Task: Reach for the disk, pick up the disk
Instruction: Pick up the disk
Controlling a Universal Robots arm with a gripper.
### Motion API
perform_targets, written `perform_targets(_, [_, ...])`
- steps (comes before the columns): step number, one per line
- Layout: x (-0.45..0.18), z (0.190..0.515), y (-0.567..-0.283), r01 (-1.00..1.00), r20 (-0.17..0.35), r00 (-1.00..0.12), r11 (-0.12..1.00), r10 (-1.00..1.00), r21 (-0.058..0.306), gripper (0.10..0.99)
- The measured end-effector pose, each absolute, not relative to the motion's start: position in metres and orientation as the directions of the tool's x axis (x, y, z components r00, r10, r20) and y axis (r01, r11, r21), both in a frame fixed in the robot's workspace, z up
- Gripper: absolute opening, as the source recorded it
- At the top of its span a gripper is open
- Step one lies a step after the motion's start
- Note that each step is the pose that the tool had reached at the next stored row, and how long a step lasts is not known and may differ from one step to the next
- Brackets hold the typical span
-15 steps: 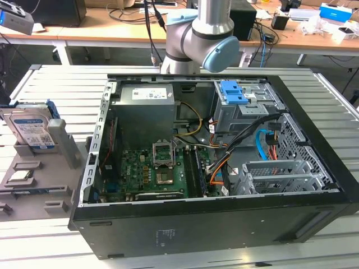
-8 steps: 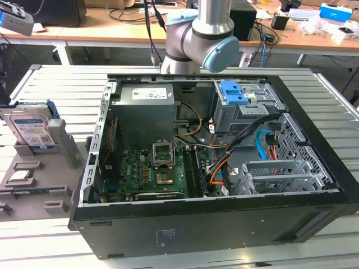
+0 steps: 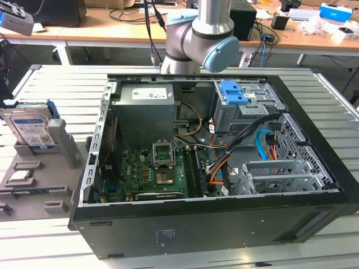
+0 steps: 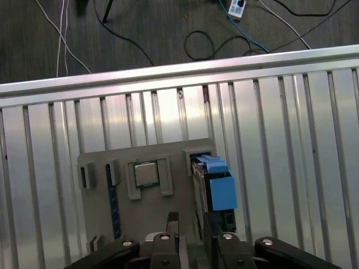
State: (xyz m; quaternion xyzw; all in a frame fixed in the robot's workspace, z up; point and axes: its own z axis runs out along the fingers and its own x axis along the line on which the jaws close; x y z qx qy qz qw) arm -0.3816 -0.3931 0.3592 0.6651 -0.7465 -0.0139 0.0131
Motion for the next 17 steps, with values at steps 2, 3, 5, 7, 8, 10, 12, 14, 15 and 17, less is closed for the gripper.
perform_targets(2, [-0.382,0.359,-0.393,-0.993,0.001,-0.115,0.115,-0.993,0.038,0.420])
perform_targets(3, [-0.382,0.359,-0.393,-0.993,0.001,-0.116,0.116,-0.993,0.038,0.482])
perform_targets(5, [-0.382,0.359,-0.393,-0.993,0.001,-0.116,0.116,-0.993,0.038,0.482])
perform_targets(7, [-0.382,0.359,-0.391,-0.993,0.001,-0.116,0.116,-0.993,0.038,0.482])
perform_targets(8, [-0.382,0.359,-0.390,-0.993,0.001,-0.116,0.116,-0.993,0.038,0.482])
perform_targets(10, [-0.382,0.359,-0.387,-0.993,0.001,-0.116,0.116,-0.993,0.038,0.482])
perform_targets(12, [-0.382,0.359,-0.383,-0.993,0.001,-0.113,0.113,-0.994,0.038,0.482])
perform_targets(14, [-0.382,0.358,-0.383,-0.993,0.001,-0.111,0.111,-0.994,0.038,0.482])
perform_targets(15, [-0.382,0.358,-0.383,-0.993,0.001,-0.111,0.111,-0.994,0.038,0.482])
perform_targets(17, [-0.382,0.356,-0.383,-0.993,0.001,-0.111,0.111,-0.994,0.038,0.482])
